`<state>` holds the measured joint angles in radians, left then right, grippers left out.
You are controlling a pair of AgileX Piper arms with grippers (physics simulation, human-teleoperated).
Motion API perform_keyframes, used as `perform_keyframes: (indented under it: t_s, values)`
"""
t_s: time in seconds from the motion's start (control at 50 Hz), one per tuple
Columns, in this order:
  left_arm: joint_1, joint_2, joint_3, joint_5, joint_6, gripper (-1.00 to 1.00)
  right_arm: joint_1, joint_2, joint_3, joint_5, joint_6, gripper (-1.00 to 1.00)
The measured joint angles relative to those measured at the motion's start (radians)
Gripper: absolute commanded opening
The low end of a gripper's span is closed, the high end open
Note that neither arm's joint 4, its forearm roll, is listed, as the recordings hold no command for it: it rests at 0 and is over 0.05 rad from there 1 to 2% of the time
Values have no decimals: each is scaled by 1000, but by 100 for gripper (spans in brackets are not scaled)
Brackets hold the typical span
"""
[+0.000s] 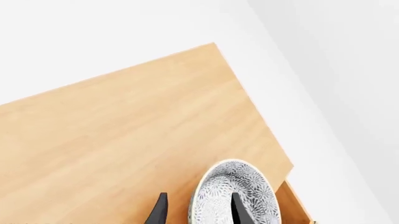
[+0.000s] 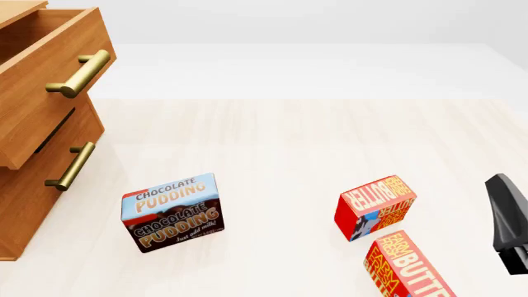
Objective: Put the bowl in the top drawer of the cabinet.
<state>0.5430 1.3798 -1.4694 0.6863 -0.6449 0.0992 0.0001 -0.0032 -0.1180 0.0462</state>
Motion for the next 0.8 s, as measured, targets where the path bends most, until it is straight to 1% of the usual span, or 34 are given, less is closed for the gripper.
perform_keyframes:
  t_s: [0.2,0.4,0.8]
  values:
    - [-7,-20,5,4,15,100,0,0,0,-1,1,100]
    - [-23,-74,13,18,44,100,-1,0,0,-3,1,100]
    - [-131,-222,39,72,85,100,-3,0,0,-5,1,100]
